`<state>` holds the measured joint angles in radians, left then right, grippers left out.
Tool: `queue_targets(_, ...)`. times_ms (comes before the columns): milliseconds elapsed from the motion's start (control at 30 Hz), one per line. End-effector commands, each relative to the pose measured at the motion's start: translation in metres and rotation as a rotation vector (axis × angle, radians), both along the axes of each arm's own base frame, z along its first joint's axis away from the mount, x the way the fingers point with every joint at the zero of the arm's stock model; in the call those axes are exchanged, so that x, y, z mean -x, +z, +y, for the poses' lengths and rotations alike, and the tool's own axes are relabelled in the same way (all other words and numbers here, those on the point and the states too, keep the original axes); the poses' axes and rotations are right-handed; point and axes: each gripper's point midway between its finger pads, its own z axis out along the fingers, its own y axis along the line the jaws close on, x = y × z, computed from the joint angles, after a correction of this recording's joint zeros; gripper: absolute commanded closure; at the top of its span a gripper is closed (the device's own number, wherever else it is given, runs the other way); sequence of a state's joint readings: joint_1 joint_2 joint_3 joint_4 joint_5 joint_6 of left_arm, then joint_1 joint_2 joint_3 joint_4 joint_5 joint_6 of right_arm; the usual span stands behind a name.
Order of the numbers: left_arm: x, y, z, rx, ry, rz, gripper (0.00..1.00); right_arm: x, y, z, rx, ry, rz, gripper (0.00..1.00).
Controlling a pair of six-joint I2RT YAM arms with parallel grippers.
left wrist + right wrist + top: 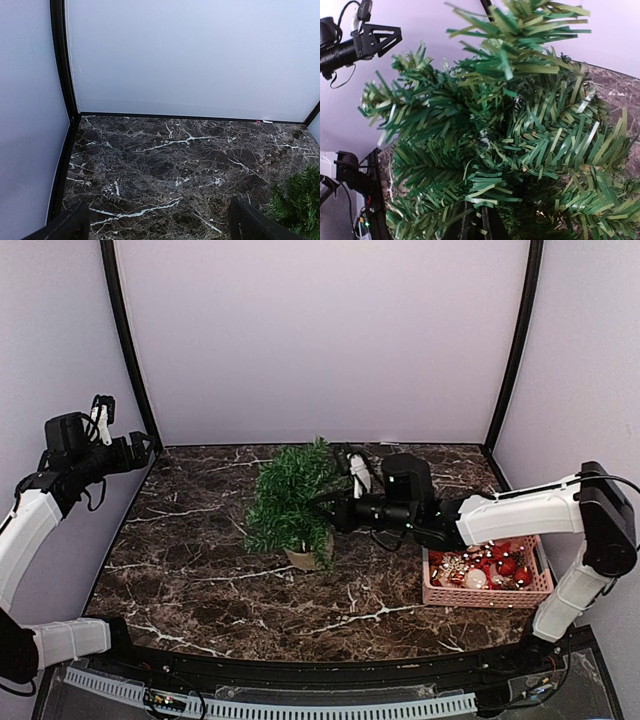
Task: Decorate the small christmas tree
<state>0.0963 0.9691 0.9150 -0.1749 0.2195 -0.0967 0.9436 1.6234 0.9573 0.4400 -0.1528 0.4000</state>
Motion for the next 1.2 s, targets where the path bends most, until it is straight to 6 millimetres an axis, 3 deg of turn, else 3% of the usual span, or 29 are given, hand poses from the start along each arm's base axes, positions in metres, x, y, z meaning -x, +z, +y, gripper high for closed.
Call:
queue_targets(0,0.004,0.0,0.001,-0.011,0.002,-0.008,0.01,0.011,0.019,-0.007,-0.031,-0.014,-0.018,0.75)
queue_targets(100,0.004,0.0,0.001,-0.01,0.002,-0.008,0.01,0.015,0.021,-0.015,-0.02,-0.03,-0.016,0.58)
queue_targets(267,0.004,0.0,0.002,-0.012,0.006,-0.007,0.01,0.015,0.022,-0.034,0.026,-0.106,-0.016,0.43)
queue_targets(400,0.004,0.0,0.002,-0.012,0.007,-0.008,0.01,0.008,0.026,-0.063,0.055,-0.234,-0.028,0.24)
queue_targets(500,0.005,0.002,0.004,-0.015,0.017,-0.013,0.01,0.006,0.03,-0.088,0.072,-0.328,-0.042,0.2)
queue_targets(667,0.01,0.009,0.009,-0.03,0.051,-0.05,0.01,-0.006,0.03,-0.152,0.156,-0.597,-0.028,0.1)
queue_targets(833,0.015,0.015,0.013,-0.04,0.074,-0.088,0.01,-0.005,0.017,-0.22,0.282,-0.808,0.109,0.08)
queue_targets(1067,0.01,0.009,0.008,-0.031,0.046,-0.063,0.01,0.025,-0.028,-0.326,0.432,-1.094,0.439,0.06)
queue_targets(1167,0.007,0.005,0.004,-0.018,0.022,-0.046,0.01,0.034,-0.042,-0.346,0.433,-1.138,0.536,0.06)
